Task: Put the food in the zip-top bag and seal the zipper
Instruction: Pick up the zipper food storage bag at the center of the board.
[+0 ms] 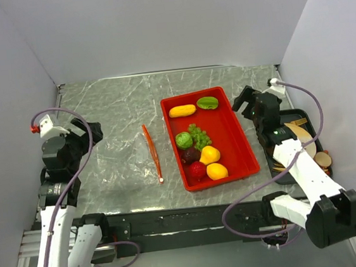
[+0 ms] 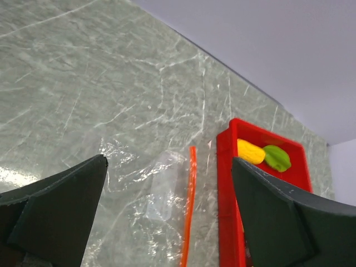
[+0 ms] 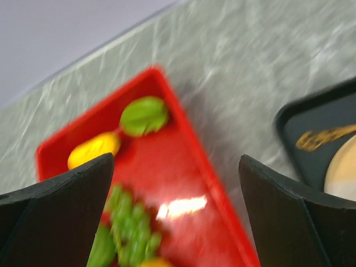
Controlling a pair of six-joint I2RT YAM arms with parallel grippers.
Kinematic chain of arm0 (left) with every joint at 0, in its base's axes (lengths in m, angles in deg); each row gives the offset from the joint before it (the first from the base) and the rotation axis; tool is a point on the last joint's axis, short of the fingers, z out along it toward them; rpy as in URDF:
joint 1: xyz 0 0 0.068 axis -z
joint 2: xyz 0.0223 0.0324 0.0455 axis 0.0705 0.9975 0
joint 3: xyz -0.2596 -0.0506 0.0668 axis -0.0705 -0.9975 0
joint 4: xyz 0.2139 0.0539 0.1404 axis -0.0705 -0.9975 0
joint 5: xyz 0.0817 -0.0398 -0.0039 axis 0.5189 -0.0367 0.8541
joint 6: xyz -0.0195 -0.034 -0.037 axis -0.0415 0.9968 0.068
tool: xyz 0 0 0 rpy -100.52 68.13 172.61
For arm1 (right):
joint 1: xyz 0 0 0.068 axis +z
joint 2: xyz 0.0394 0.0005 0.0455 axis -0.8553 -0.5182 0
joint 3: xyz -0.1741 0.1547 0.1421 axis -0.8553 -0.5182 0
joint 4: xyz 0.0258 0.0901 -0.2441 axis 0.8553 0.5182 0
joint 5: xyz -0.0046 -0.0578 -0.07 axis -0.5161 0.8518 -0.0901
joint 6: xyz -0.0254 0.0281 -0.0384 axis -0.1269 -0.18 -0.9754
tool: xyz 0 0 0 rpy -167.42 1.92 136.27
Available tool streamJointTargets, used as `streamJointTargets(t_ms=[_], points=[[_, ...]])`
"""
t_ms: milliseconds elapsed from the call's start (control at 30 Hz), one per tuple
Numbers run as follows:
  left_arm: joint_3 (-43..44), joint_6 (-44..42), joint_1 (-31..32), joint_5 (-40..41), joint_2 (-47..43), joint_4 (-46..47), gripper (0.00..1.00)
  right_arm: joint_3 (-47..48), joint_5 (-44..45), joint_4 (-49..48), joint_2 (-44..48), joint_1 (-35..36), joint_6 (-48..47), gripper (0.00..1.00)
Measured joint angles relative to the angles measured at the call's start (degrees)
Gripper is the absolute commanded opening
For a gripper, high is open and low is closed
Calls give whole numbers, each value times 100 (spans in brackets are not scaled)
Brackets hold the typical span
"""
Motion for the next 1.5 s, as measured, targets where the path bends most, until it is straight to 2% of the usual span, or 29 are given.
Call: streamJointTargets(t_ms=[133,267,367,600,733,867,1100,1300,1500], points=[[378,271,0,236,111,-326,99,-262,-748,476,273,0,264,100],[660,601,0,415,236,-839,99,-695,-833,667,400,15,404,100],[697,632,0,199,258,-1132,99,-745,-767,850,435,17,455,100],[579,400,0,-457,142,-1329,99,-79,-1338,1237,382,17,492,100],[573,236,0,-623,446,-1456,99,107,-1510,1453,498,22,603,100],[527,-61,0,-728,826,-1554,99,46,-1506,1694,968,22,737,100],[522,-245,0,-708,822,-1681,99,-619,-1408,1751,1915,-39,1080,100],[522,-229,0,-629,807,-1690,99,-566,-1687,1862,1561,-66,815,100],[522,-229,146,-579,1045,-1722,99,197,-1799,2002,553,-66,422,100]])
